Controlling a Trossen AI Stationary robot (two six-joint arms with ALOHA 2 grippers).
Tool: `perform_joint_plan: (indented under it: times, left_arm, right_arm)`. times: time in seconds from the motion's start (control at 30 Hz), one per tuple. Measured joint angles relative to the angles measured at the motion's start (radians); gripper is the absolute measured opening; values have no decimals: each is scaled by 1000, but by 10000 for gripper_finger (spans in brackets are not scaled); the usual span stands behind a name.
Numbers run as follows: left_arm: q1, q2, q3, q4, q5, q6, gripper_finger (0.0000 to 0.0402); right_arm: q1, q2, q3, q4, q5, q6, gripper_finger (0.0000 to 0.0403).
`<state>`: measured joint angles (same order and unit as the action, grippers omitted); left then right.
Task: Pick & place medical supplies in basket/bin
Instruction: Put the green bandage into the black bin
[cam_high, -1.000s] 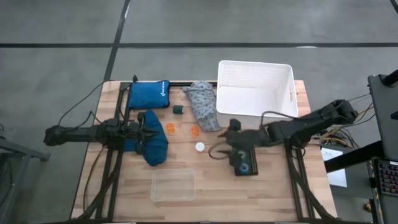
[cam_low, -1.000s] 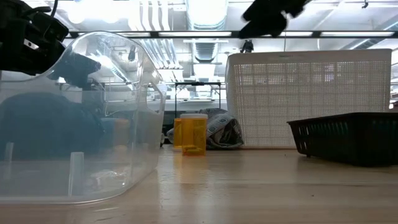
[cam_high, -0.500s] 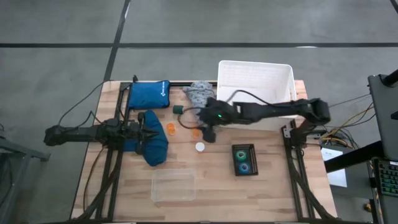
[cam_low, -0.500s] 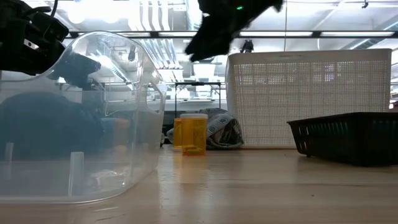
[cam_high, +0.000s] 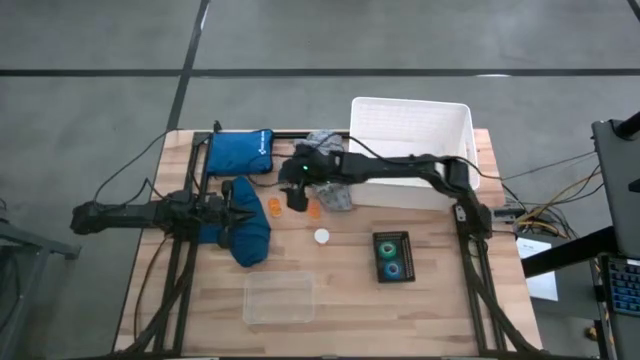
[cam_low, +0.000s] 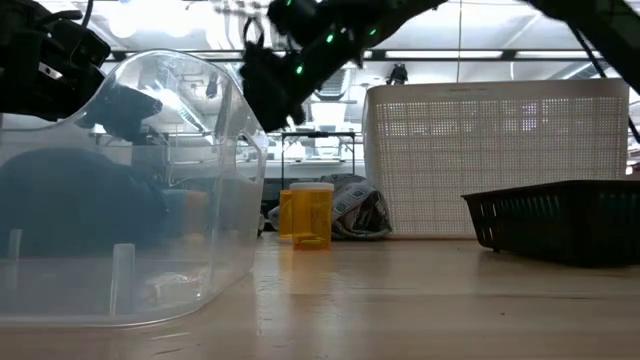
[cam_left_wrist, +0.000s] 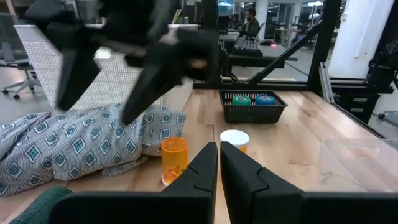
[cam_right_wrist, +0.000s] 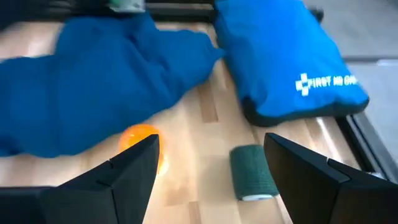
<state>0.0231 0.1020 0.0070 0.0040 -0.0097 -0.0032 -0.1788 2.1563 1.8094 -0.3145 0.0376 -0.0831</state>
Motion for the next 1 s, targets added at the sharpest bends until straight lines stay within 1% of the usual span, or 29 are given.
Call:
perform_joint_plan:
  times: [0.2,0.3,0.37,0.43,0.53,0.87,1.0]
  left_arm:
    - [0,0,0,0,0,0,26]
    - [0,0,0,0,0,0,26]
    - [0,0,0,0,0,0,26]
    - [0,0,0,0,0,0,26]
    - [0,0,0,0,0,1,26]
    - [0,0,0,0,0,4,26]
    - [0,0,0,0,0,4,26]
  right_arm:
    - [-45,112,126,-101,-22,28,286]
    - [-66,161,165,-104,-23,38,286]
    - [-78,182,174,-104,-42,50,286]
    - [-90,187,174,-118,-84,51,286]
    - [-103,186,150,-123,-114,48,286]
    - [-124,184,79,-77,-115,38,286]
    - [-125,184,77,-23,-116,35,286]
